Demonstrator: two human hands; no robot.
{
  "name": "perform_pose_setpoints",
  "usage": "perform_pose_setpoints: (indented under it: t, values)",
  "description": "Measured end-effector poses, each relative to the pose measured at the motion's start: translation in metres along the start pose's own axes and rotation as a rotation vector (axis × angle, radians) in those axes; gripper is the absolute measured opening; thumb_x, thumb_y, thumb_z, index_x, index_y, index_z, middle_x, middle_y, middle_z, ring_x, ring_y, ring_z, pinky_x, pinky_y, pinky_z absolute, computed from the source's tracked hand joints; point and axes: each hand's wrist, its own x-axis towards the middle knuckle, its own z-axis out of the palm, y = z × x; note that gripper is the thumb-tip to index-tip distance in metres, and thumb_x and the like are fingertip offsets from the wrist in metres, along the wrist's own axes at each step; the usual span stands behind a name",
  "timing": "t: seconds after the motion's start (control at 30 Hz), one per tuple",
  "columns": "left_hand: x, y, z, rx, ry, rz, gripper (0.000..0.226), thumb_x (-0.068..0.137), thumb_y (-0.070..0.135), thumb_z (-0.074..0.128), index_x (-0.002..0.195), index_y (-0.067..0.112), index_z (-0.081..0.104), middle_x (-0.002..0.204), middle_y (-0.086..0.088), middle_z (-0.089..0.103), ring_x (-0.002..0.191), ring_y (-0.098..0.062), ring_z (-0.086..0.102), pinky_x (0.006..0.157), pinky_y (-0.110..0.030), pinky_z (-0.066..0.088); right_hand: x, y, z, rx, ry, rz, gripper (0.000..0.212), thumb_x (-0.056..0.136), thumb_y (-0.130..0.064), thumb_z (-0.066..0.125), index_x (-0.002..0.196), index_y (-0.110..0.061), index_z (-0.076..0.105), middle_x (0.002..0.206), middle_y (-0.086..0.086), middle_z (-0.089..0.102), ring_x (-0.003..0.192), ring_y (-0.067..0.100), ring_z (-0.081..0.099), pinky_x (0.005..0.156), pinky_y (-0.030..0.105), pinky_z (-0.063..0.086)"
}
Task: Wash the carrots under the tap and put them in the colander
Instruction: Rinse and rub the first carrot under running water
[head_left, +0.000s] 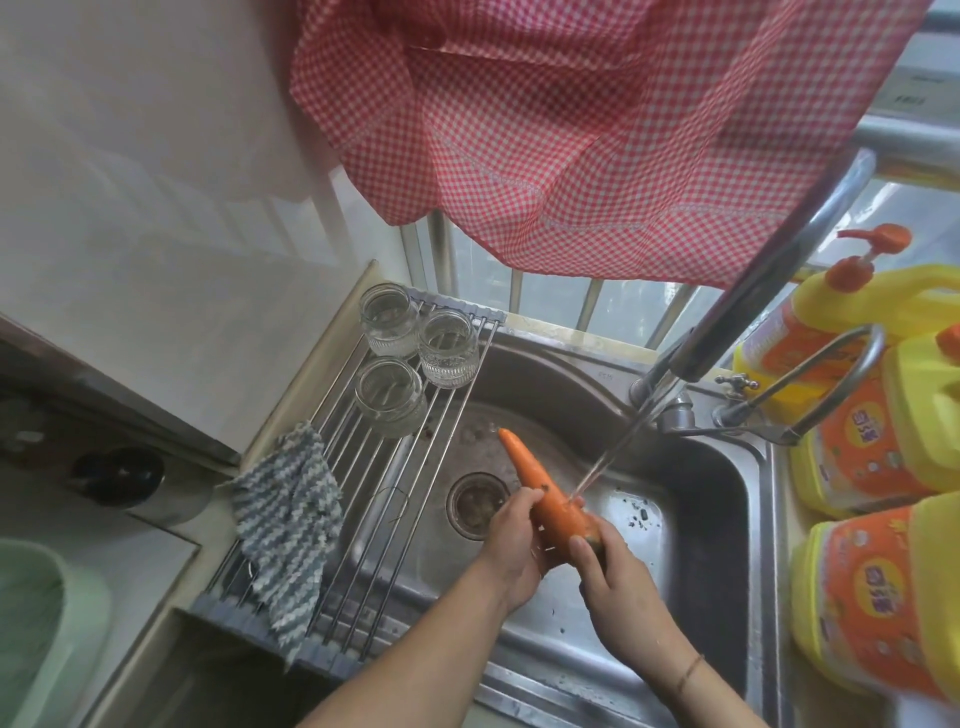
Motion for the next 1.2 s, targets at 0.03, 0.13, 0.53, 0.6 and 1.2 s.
perform_pose_setpoints:
  t: [0.03,0.13,0.53,0.6,1.2]
  values:
    - [0.001,0.001,-0.001,0.019,0.006,0.02,0.034,0.097,0.02,0.043,0.121,-0.001,0.055,0.105,-0.019,0.066,0.092,-0.033,0.062,0.073,-0.041,0.055,-0.001,0.001,-0.001,-0.009,0.005,-0.009,0.036,0.099,-0.039,0.043,0.135,-0.033,0.044,0.076,-0.01,0.062,0.063,-0.003,0.057,0.059,0.017,0.042]
    - [0.003,0.006,-0.001,0.07,-0.001,0.059,0.022,0.095,0.012,0.045,0.108,0.001,0.058,0.103,-0.019,0.064,0.088,-0.032,0.061,0.069,-0.04,0.054,-0.003,0.002,-0.003,-0.02,0.03,-0.037,0.036,0.098,-0.037,0.045,0.133,-0.032,0.047,0.073,-0.009,0.062,0.065,0.0,0.058,0.062,0.021,0.046]
    - [0.001,0.002,0.001,0.001,-0.068,0.098,0.027,0.088,0.006,0.051,0.113,-0.001,0.053,0.095,-0.018,0.068,0.093,-0.034,0.064,0.086,-0.049,0.049,0.003,-0.007,-0.009,0.161,-0.041,0.147,0.025,0.093,-0.03,0.059,0.115,-0.027,0.05,0.073,0.01,0.067,0.051,0.011,0.059,0.048,0.027,0.046]
    - [0.001,-0.002,0.004,-0.02,-0.039,0.099,0.036,0.078,0.01,0.055,0.112,-0.002,0.053,0.093,-0.017,0.067,0.092,-0.034,0.063,0.084,-0.047,0.05,0.005,-0.008,-0.007,0.128,-0.047,0.17,0.029,0.09,-0.033,0.063,0.114,-0.028,0.048,0.077,0.006,0.067,0.05,0.011,0.059,0.048,0.026,0.046]
    - [-0.004,-0.009,0.017,0.254,0.134,0.147,0.025,0.105,0.018,0.039,0.096,0.004,0.058,0.075,-0.007,0.07,0.069,-0.018,0.068,0.062,-0.029,0.056,-0.006,-0.006,0.006,-0.054,0.098,0.052,0.032,0.09,-0.038,0.06,0.12,-0.033,0.047,0.065,-0.005,0.062,0.054,0.007,0.056,0.047,0.018,0.037]
